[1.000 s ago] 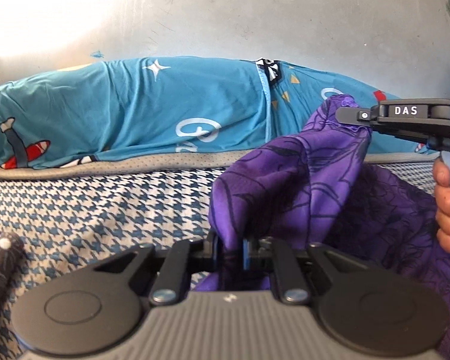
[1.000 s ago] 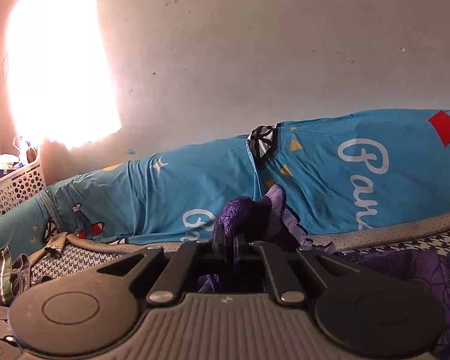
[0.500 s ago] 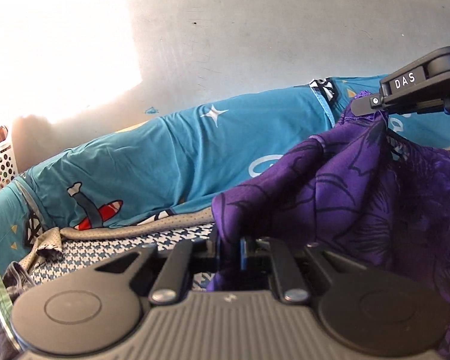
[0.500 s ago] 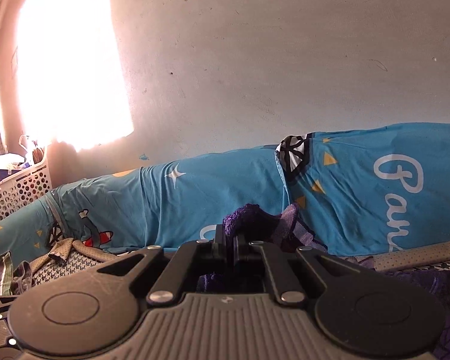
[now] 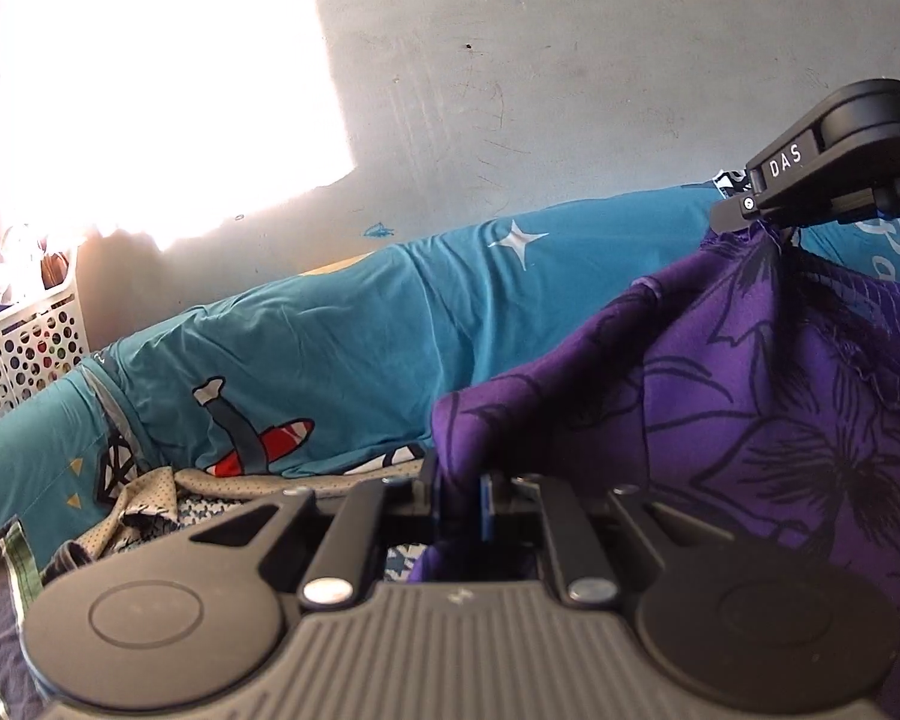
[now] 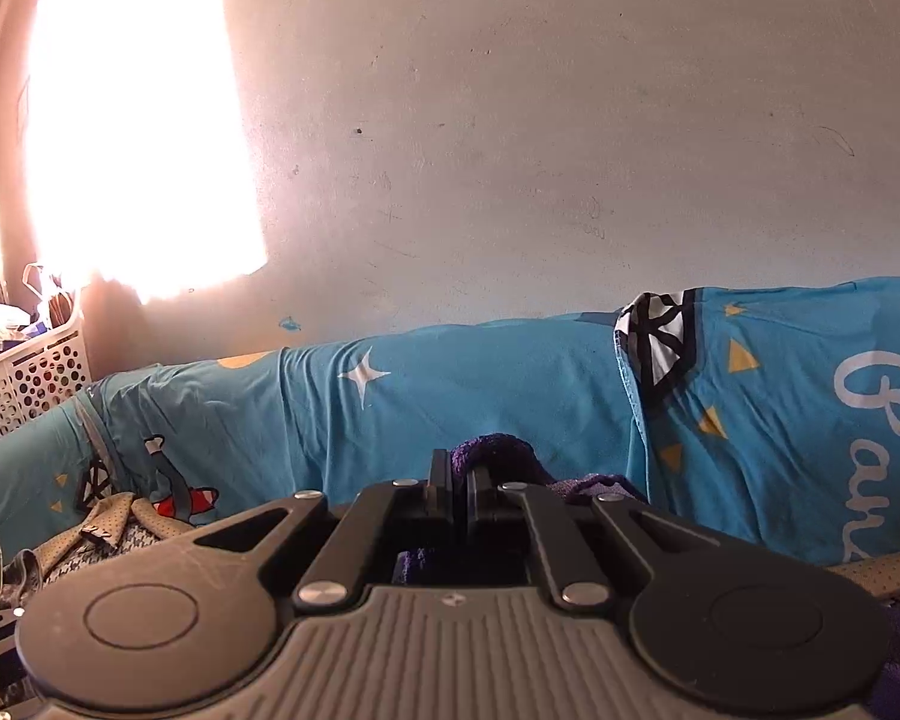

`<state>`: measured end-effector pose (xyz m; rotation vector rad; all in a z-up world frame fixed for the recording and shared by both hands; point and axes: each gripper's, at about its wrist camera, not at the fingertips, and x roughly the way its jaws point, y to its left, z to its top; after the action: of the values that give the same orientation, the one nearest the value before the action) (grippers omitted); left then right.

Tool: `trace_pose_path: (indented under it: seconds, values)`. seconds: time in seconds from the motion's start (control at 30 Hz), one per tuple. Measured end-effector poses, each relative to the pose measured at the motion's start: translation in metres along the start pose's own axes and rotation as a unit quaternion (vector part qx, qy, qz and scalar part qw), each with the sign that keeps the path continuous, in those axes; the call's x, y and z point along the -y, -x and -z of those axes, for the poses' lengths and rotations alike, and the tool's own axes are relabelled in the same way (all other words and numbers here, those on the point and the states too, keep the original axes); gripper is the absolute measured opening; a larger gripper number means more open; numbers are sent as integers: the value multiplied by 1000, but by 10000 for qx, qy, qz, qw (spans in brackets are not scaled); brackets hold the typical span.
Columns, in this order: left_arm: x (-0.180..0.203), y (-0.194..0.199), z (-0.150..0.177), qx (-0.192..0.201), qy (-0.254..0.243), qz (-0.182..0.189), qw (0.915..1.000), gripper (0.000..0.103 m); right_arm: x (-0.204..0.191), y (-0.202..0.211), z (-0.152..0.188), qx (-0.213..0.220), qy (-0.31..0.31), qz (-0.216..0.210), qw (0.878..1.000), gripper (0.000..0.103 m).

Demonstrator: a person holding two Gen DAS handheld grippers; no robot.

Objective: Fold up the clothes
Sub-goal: 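Lower the garment onto the bed and open both grippers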

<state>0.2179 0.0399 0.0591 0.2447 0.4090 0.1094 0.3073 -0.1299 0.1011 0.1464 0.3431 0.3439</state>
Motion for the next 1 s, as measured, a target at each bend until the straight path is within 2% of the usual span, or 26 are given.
trace_pose_path:
  seconds: [0.17,0.3,0.43,0.5,0.57,0.6,0.63,0.67,0.7,0.73,0.83,1.0]
  values:
    - [-11,-15,4,-169,182,-107,9996,10,-10,-17,1,-48,87,-72,9999,6]
    - [-14,-36,10,-552,349,-68,9978,10,-15,-38,7,-199,88,-42,9998,6]
    - [-7,-59,22,-1147,235,-63,9931,14,-12,-66,29,-535,61,75,9985,6]
    - [-4,-68,29,-1376,137,-149,9903,21,-8,-80,44,-734,63,183,9971,6]
    - [-3,-74,33,-1595,109,-207,9869,39,-3,-93,58,-985,2,243,9948,10]
    - [-3,-76,34,-1683,124,-221,9854,40,-1,-97,63,-1076,-20,242,9939,13]
    - [-6,-78,34,-1726,217,-247,9844,46,1,-99,66,-1153,-33,232,9931,22]
    - [-8,-79,33,-1770,311,-274,9833,66,3,-101,70,-1231,-47,222,9921,27]
    - [-13,-82,32,-1824,430,-378,9816,81,5,-100,72,-1276,-69,179,9916,37]
    - [-18,-81,30,-1785,579,-481,9811,101,7,-97,72,-1307,-95,123,9913,46]
    - [-31,-76,21,-1591,888,-586,9815,102,12,-85,69,-1358,-114,-78,9906,57]
    - [-36,-65,9,-1223,1006,-795,9842,102,26,-45,50,-1139,79,-272,9931,57]
